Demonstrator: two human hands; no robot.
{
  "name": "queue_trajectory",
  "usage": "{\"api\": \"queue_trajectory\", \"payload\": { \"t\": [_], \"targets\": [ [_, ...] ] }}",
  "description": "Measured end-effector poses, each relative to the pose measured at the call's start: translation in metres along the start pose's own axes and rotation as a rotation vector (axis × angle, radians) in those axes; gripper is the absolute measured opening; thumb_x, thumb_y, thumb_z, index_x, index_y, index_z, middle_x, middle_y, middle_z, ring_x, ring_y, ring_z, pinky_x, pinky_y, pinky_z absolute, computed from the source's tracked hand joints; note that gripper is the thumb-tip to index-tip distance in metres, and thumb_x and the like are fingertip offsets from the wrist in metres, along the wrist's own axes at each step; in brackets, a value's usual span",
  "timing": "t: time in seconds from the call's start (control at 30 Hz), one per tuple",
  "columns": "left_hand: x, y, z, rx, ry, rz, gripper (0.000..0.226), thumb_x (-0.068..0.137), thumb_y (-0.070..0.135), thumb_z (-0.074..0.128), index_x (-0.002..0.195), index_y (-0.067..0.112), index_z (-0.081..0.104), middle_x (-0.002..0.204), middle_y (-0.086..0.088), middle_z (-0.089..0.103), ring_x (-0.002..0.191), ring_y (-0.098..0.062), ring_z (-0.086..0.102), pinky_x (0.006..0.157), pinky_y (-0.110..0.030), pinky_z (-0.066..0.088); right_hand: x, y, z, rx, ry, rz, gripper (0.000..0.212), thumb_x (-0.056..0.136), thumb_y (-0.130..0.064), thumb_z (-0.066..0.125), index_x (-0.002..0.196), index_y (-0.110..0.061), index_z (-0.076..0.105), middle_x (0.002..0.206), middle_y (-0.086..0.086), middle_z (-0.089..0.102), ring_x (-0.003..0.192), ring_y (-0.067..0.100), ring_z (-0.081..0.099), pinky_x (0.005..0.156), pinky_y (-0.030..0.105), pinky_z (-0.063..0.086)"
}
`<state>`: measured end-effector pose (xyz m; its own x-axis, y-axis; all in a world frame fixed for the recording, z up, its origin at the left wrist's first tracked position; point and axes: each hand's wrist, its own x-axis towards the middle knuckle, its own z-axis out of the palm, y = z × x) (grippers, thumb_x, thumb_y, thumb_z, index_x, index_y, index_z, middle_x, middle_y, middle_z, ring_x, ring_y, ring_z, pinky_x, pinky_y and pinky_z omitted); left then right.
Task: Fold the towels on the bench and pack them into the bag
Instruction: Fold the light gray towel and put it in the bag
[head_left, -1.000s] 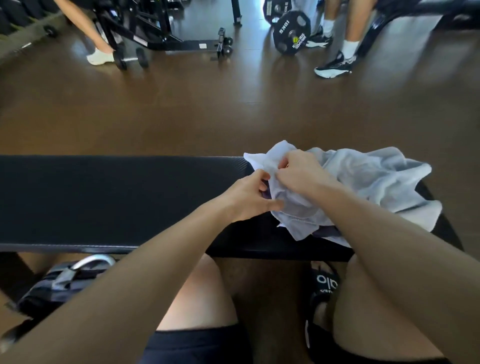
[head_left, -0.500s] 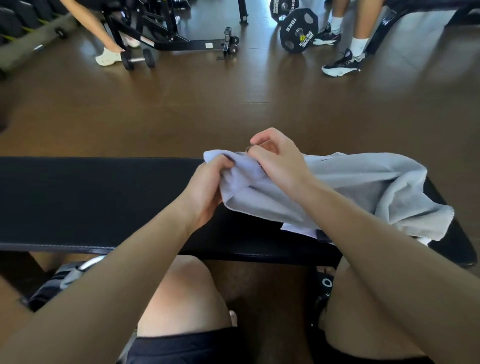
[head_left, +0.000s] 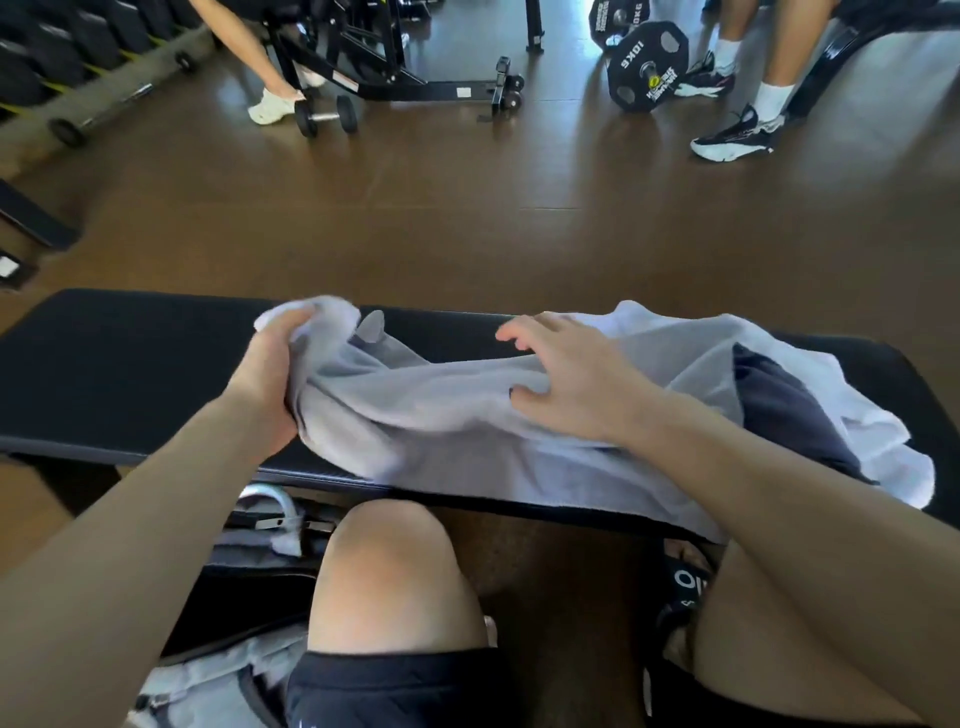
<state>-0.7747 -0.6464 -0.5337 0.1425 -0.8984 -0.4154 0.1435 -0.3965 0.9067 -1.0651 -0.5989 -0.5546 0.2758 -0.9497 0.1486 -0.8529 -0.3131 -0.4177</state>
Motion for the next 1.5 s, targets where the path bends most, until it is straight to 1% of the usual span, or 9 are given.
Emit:
{"api": "queue_trajectory", "payload": {
  "t": [0.1, 0.2, 0.33, 0.6, 0.73, 0.9, 1.07, 1.27, 1.5],
  "targets": [
    [0.019, -0.023, -0.028, 0.374, 0.167, -0.088, 0.105, 0.050, 0.065, 0.091, 0.136, 0.019, 0.050, 0.122, -0.008, 0.066, 0.103, -0.027, 0.070, 0.093, -0.047, 0.056, -0.001, -0.004, 0.019, 0.003, -0.187, -0.023, 0.041, 0.083, -0.040, 0.058, 0.121, -0.026, 0.055, 0.114, -0.004, 0.061, 0.106, 0.019, 0.055, 0.089, 0.038, 0.046],
    [0.010, -0.029, -0.033, 0.644, 0.223, -0.052, 0.098, 0.074, 0.045, 0.086, 0.148, 0.019, 0.028, 0.127, -0.006, 0.051, 0.110, -0.026, 0.054, 0.093, -0.041, 0.046, 0.002, -0.008, 0.033, -0.030, -0.322, -0.038, 0.012, 0.090, -0.040, 0.056, 0.090, -0.029, 0.051, 0.093, -0.006, 0.056, 0.089, 0.018, 0.054, 0.077, 0.033, 0.043],
    [0.015, -0.038, -0.041, 0.855, 0.249, 0.090, 0.096, 0.080, 0.036, 0.081, 0.151, 0.023, 0.018, 0.138, -0.017, 0.045, 0.111, -0.032, 0.051, 0.088, -0.041, 0.043, 0.026, -0.019, 0.034, -0.043, -0.256, -0.021, 0.017, 0.096, -0.038, 0.052, 0.103, -0.025, 0.060, 0.102, -0.005, 0.059, 0.095, 0.021, 0.058, 0.083, 0.040, 0.050],
    [0.016, -0.043, -0.029, 1.314, -0.010, 0.298, 0.055, 0.079, 0.061, 0.067, 0.130, 0.048, 0.051, 0.133, 0.006, 0.028, 0.131, -0.021, 0.023, 0.101, -0.039, 0.048, 0.111, -0.058, 0.078, -0.011, -0.237, 0.174, 0.047, 0.095, -0.033, 0.058, 0.138, -0.016, 0.048, 0.132, 0.010, 0.054, 0.123, 0.030, 0.051, 0.098, 0.042, 0.046],
    [0.025, -0.046, -0.039, 1.308, -0.035, 0.399, 0.038, 0.083, 0.040, 0.066, 0.120, 0.038, 0.058, 0.118, 0.006, 0.038, 0.117, -0.017, 0.035, 0.092, -0.039, 0.053, 0.130, -0.068, 0.100, -0.063, -0.231, 0.273, 0.021, 0.092, -0.024, 0.058, 0.107, -0.014, 0.048, 0.114, 0.011, 0.056, 0.106, 0.033, 0.054, 0.077, 0.038, 0.043],
    [0.038, -0.032, -0.068, 1.284, 0.160, 0.579, 0.020, 0.089, 0.025, 0.065, 0.077, 0.018, 0.052, 0.083, 0.002, 0.050, 0.081, -0.024, 0.055, 0.068, -0.037, 0.049, 0.161, -0.082, 0.094, 0.009, -0.183, 0.174, 0.011, 0.084, -0.019, 0.053, 0.073, -0.019, 0.051, 0.087, 0.006, 0.060, 0.082, 0.033, 0.056, 0.069, 0.032, 0.044],
    [0.062, 0.000, -0.120, 1.100, 0.509, 0.602, 0.021, 0.091, 0.010, 0.059, 0.074, 0.008, 0.048, 0.084, -0.008, 0.053, 0.071, -0.025, 0.053, 0.054, -0.032, 0.040, 0.224, -0.121, 0.095, 0.140, 0.054, 0.033, 0.014, 0.087, -0.011, 0.052, 0.096, -0.010, 0.062, 0.098, 0.011, 0.064, 0.088, 0.034, 0.061, 0.071, 0.038, 0.050],
    [0.080, -0.003, -0.156, 1.254, 0.607, 0.239, 0.039, 0.096, 0.029, 0.056, 0.129, 0.015, 0.039, 0.131, -0.016, 0.044, 0.122, -0.036, 0.044, 0.098, -0.047, 0.042, 0.241, -0.133, 0.122, 0.102, -0.187, -0.058, 0.051, 0.094, -0.018, 0.054, 0.144, -0.023, 0.045, 0.134, 0.009, 0.054, 0.122, 0.029, 0.055, 0.096, 0.041, 0.049],
    [0.075, -0.040, -0.119, 1.649, 0.048, 0.625, 0.054, 0.104, 0.043, 0.034, 0.156, 0.027, 0.029, 0.165, -0.006, 0.024, 0.152, -0.026, 0.016, 0.124, -0.042, 0.014, 0.181, -0.100, 0.163, -0.163, -0.173, -0.224, 0.046, 0.101, -0.037, 0.042, 0.146, -0.027, 0.044, 0.147, 0.006, 0.044, 0.140, 0.026, 0.036, 0.112, 0.040, 0.030]
  ]
}}
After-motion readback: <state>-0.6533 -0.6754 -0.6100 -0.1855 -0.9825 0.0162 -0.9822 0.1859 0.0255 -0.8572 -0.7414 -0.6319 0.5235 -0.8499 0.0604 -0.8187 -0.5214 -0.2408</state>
